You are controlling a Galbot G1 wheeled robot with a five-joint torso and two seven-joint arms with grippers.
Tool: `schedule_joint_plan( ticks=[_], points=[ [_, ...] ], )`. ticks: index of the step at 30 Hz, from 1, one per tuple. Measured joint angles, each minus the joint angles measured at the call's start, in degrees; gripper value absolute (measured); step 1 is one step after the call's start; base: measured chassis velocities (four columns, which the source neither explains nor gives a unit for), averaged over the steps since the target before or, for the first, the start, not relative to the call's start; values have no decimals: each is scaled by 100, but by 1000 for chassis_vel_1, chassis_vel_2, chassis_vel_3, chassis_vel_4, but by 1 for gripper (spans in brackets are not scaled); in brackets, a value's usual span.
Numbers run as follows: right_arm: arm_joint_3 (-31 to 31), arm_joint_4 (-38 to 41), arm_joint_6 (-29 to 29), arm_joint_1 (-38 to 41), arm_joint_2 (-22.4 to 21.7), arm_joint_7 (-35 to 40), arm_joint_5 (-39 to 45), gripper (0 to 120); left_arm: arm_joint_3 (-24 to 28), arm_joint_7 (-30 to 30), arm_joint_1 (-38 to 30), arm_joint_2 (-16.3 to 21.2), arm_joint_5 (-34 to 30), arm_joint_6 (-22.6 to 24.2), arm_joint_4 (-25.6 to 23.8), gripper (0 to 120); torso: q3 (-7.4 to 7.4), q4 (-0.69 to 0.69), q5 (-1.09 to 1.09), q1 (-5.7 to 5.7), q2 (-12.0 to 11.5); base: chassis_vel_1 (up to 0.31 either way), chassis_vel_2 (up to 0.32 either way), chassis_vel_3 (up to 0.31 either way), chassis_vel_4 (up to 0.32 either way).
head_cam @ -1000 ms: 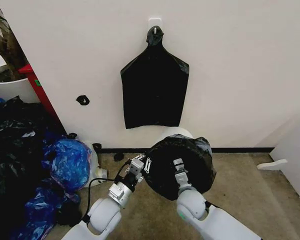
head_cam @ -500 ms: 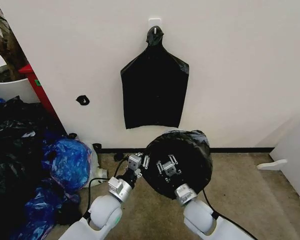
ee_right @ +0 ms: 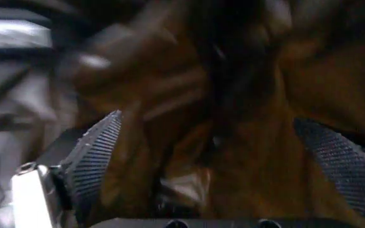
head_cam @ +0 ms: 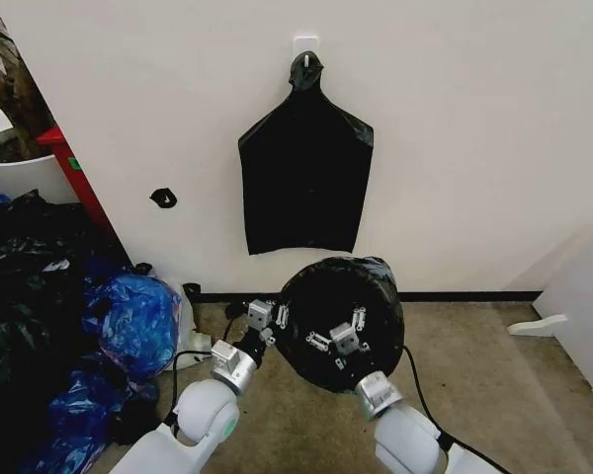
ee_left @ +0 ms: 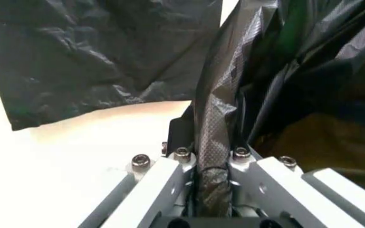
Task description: Place the garbage bag over the trash bin.
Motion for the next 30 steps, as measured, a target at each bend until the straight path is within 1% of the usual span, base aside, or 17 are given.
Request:
schedule_joint_plan(
  ticks=[1,2,3,4,6,7,8,9,12,13,15,16,17,19,24,25,30],
  points=[
    [0,0,0,0,0,0,0,99,0,0,0,0,0,0,0,1,0,0,0,0,0,0,0,0,0],
    [-1,3,-246,121,52,157,410,100,0,1,12,5,13,-1,-12,1,0,0,0,0,0,0,0,0,0],
    [0,-2,-343,185,78,223,608,98,0,2,21,12,21,-2,-23,1,0,0,0,0,0,0,0,0,0],
    [14,-53,-448,285,116,299,818,94,-3,4,35,21,30,-4,-43,1,0,1,0,0,0,0,0,0,0],
    [32,-139,-540,359,140,355,880,90,-5,5,49,30,37,-9,-60,1,0,1,0,0,0,0,0,0,0],
    [59,-272,-690,440,162,438,883,84,-11,6,74,40,51,-13,-84,1,0,1,0,0,0,0,0,0,0],
    [68,-339,-790,477,171,506,880,81,-14,7,87,45,60,-17,-95,1,0,0,0,0,0,0,0,0,0],
    [68,-339,-790,477,171,506,880,81,-14,7,87,45,60,-17,-95,1,0,0,0,0,0,0,0,0,0],
    [101,-516,-1033,537,174,677,778,69,-29,9,114,48,84,-29,-117,1,0,0,0,0,0,0,0,0,0],
    [121,-588,-1091,542,172,706,669,62,-31,10,119,48,90,-31,-119,1,0,0,0,0,0,0,0,0,0],
    [147,-682,-1118,543,173,715,486,57,-30,19,122,48,97,-34,-122,1,0,0,0,0,0,0,0,0,0],
    [169,-772,-1113,543,177,715,306,50,-28,22,125,48,101,-35,-122,1,0,0,0,0,0,0,0,0,0],
    [202,-887,-1057,536,182,700,56,48,-23,26,128,46,106,-37,-122,1,0,0,0,0,0,0,0,0,0],
    [222,-919,-1002,520,182,681,-65,50,-21,27,129,46,108,-37,-122,1,0,-1,0,0,0,0,0,0,0],
    [193,-674,-808,389,130,643,-252,70,-21,28,116,74,107,-46,-112,1,0,0,0,0,0,0,0,0,0],
    [193,-674,-808,389,130,643,-252,70,-21,28,116,74,107,-46,-112,1,0,0,0,0,0,0,0,0,0],
    [37,-248,-893,238,75,706,-102,90,-24,20,91,83,95,-50,-77,1,0,-1,-1,0,0,0,0,0,0]
  ],
)
